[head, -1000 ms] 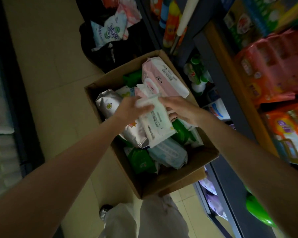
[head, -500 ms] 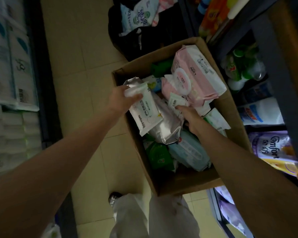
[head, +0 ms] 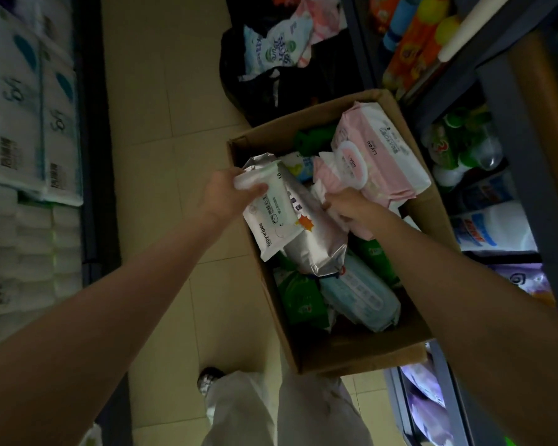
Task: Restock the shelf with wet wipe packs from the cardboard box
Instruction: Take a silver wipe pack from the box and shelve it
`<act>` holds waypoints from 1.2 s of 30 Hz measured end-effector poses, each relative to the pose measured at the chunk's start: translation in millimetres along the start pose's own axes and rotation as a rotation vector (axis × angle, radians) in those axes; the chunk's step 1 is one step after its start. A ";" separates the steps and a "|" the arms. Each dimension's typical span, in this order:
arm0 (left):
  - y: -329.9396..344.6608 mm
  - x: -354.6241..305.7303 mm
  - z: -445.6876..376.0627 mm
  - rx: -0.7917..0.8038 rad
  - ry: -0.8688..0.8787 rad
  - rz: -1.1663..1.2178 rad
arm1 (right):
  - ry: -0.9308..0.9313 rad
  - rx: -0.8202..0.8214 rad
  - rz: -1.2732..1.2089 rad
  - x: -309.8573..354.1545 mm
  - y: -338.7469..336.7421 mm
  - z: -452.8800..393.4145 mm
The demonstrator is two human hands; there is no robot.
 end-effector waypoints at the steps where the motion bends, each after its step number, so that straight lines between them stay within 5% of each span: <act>1: -1.3 3.7 -1.1 -0.004 -0.010 0.012 | 0.030 0.024 -0.026 -0.8 -0.1 1.0; 5: 2.4 21.7 -2.1 0.007 -0.037 -0.001 | 0.051 0.148 0.069 -0.6 10.0 3.1; 9: 0.9 27.2 0.8 0.008 -0.040 0.012 | -0.088 0.062 0.463 13.5 4.4 1.7; 12: -11.6 26.2 2.7 0.000 -0.078 0.068 | -0.356 -0.095 0.454 62.5 -24.2 17.4; 15: -32.3 22.0 12.8 0.039 -0.172 0.281 | -0.837 -0.210 0.502 143.5 -36.3 63.8; 19: -84.2 10.1 29.5 0.036 -0.260 0.632 | -1.296 -0.181 0.919 227.4 11.1 135.4; 21: -121.8 5.3 45.5 -0.009 -0.179 0.735 | -1.406 -0.084 0.915 251.3 34.9 167.8; 25: -203.0 21.2 87.5 -0.082 0.011 0.716 | -1.258 0.168 0.489 311.1 63.0 208.9; 29: -282.8 44.8 129.9 -0.120 0.101 0.726 | -1.206 0.097 0.605 368.7 114.8 236.0; 32: -349.5 71.2 170.0 -0.170 0.180 0.736 | -1.111 0.220 0.385 411.0 165.0 266.7; 36: -443.0 127.5 234.4 -0.267 0.223 0.706 | -1.120 0.191 0.109 464.6 231.1 325.2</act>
Point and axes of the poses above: each hand's wrist, its own z-axis away from the middle knuckle, its own y-axis out of the palm, x = y × z, the point moved 2 cm from there along -z, towards the middle knuckle, and after that the axes turned 12 degrees about -y, right-handed, at the moved point
